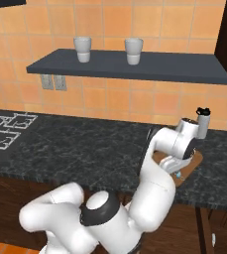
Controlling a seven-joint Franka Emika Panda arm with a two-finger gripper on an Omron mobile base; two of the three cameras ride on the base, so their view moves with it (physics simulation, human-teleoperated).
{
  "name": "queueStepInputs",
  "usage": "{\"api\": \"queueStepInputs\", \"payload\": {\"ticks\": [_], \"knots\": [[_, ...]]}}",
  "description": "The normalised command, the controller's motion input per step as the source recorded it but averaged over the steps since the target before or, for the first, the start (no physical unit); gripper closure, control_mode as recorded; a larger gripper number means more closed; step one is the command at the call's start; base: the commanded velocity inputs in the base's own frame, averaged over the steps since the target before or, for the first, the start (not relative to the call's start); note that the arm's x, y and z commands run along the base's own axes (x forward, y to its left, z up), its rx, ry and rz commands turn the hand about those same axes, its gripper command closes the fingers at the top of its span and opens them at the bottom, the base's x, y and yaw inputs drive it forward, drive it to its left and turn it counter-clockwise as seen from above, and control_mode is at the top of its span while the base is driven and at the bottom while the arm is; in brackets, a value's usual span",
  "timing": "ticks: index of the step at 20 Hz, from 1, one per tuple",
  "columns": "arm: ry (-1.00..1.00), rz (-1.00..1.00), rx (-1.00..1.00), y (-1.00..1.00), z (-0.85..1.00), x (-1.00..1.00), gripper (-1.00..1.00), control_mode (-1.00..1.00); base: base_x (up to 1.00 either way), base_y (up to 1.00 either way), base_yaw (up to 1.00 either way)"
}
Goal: Place the appropriate cutting tool for cutting the eggplant skin on the cutting board.
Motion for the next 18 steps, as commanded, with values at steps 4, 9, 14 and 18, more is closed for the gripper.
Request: {"api": "queueStepInputs", "payload": {"ticks": [4, 9, 14, 18], "knots": [[-0.04, 0.0, -0.04, 0.53, 0.14, -0.35, -1.0, -1.0, 0.0, 0.0, 0.0], [-0.01, 0.0, -0.09, 0.81, 0.12, -0.12, -1.0, -1.0, 0.0, 0.0, 0.0], [0.0, 0.0, -0.14, 1.0, 0.0, 0.0, -1.0, -1.0, 0.0, 0.0, 0.0], [0.03, 0.0, -0.19, 1.0, -0.1, 0.04, -1.0, -1.0, 0.0, 0.0, 0.0]]}}
